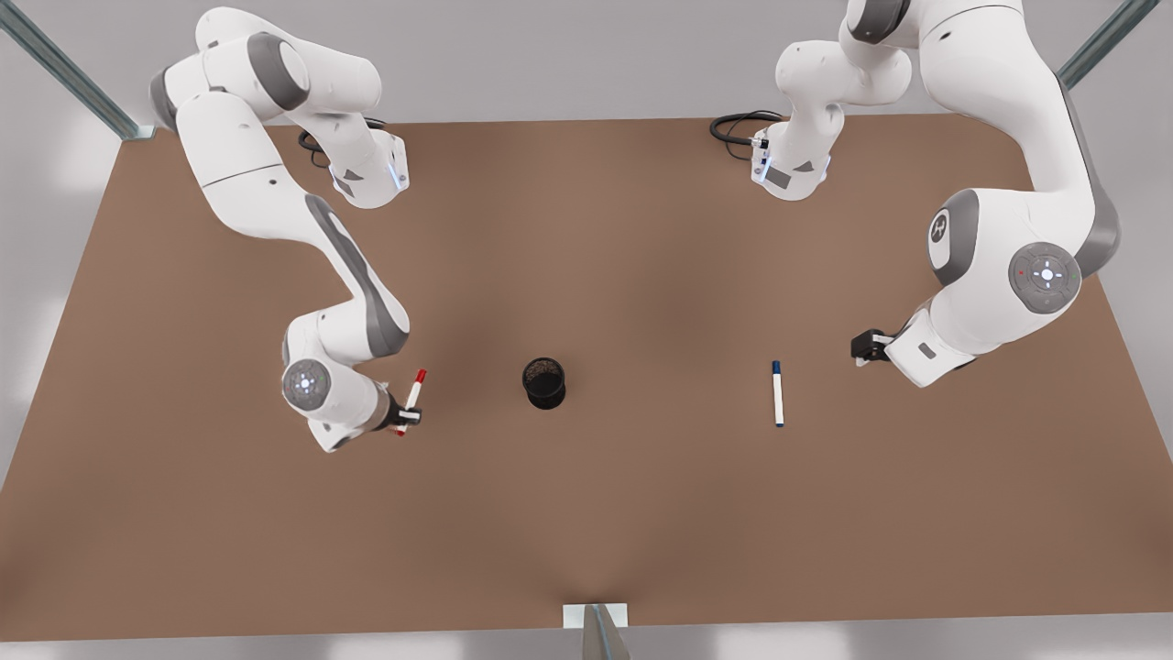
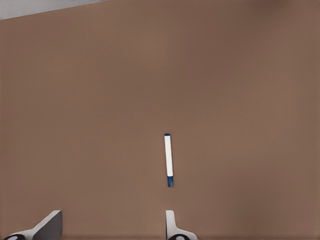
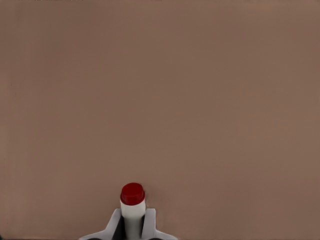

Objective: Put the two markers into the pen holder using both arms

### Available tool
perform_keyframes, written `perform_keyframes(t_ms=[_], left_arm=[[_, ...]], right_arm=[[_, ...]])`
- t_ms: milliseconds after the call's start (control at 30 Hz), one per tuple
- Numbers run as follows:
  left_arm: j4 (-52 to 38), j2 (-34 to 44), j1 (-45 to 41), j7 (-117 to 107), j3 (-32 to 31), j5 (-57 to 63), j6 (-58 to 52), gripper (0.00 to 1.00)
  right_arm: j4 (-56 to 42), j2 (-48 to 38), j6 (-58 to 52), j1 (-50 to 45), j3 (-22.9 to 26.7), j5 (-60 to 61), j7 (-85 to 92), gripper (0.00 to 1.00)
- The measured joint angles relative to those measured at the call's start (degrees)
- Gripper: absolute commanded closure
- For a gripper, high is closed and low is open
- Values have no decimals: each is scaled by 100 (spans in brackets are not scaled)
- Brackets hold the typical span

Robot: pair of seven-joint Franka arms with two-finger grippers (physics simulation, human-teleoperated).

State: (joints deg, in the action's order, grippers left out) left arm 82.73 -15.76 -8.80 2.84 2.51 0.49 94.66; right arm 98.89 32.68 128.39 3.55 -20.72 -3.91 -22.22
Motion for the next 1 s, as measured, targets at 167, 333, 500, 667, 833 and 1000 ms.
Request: perform_keyframes(t_ms=[167,333,500,667,833,1000], left_arm=[[0,4,-75,-94,-5,-82,13,0],[71,-688,-333,-176,-5,-344,613,0],[298,-1492,-467,-330,3,-440,1823,0],[1051,-1801,-370,-495,6,-475,2976,0],[2063,-1714,-381,-619,5,-488,3977,0],[2581,-1710,-451,-736,4,-497,4678,0]], right_arm=[[-60,-171,595,1261,-1675,-1,375,75],[44,-203,1348,2359,-3330,-6,772,75],[343,-147,2494,1711,-3577,-17,1105,75],[373,-13,3657,737,-3023,-83,1322,74],[708,43,4379,703,-2839,-591,1473,73],[1041,-34,4696,846,-2940,-920,1578,73]])
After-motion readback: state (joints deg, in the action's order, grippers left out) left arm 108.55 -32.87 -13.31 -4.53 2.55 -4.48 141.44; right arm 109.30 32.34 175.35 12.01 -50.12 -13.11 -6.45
